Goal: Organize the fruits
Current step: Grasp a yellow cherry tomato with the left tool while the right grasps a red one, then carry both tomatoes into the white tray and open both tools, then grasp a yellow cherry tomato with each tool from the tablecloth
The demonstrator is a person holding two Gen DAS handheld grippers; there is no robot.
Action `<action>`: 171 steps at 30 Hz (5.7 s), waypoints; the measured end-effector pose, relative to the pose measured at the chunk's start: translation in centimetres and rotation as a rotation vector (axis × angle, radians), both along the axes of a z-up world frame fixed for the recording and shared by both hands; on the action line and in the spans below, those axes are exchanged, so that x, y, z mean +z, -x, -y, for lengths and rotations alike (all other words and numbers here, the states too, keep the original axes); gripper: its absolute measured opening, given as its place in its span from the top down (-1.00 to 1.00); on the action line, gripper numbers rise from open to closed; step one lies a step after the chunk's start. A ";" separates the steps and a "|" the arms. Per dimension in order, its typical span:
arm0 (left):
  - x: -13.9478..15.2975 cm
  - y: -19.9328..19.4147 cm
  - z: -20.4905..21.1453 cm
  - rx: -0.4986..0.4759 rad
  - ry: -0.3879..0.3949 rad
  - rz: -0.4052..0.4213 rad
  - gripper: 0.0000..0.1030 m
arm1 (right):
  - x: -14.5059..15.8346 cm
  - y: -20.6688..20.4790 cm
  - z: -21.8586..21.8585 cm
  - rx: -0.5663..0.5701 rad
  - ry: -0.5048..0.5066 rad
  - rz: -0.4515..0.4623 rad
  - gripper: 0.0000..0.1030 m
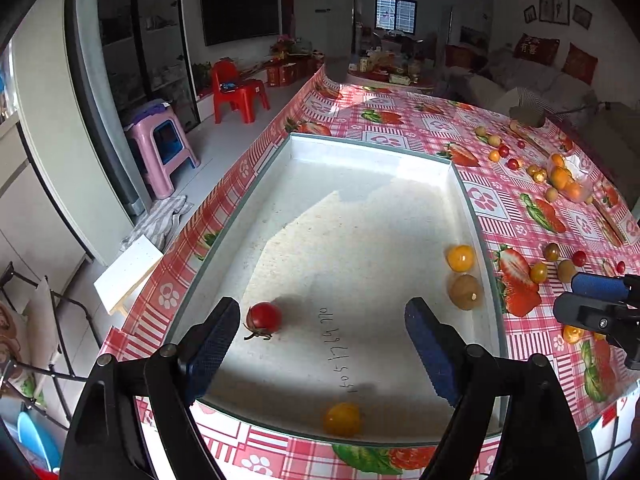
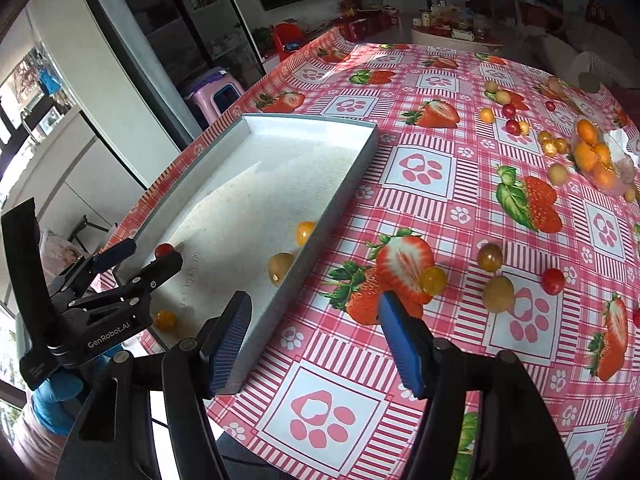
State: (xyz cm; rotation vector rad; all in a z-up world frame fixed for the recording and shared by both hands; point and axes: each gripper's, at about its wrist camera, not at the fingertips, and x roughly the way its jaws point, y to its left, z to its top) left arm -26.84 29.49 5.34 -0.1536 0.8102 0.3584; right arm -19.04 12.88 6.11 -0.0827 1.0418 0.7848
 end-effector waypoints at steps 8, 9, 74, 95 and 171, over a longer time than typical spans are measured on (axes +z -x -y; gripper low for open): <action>1.6 -1.3 6.4 -0.139 -0.008 0.014 -0.65 | -1.4 0.0 7.6 -0.136 0.031 -0.007 -0.38; 1.7 -1.4 7.2 -0.156 -0.013 0.012 -0.65 | -1.5 0.0 8.5 -0.154 0.035 -0.005 -0.39; -1.4 -4.1 16.7 -0.334 0.087 -0.076 0.50 | -3.8 -5.1 15.2 -0.245 0.041 -0.012 0.55; 0.6 -0.6 10.4 -0.217 0.087 0.007 0.50 | -1.1 -2.3 9.9 -0.155 0.039 0.005 0.54; 0.4 -2.7 6.4 -0.116 -0.043 -0.070 -0.53 | 0.5 -3.7 2.6 -0.077 0.003 -0.003 -0.58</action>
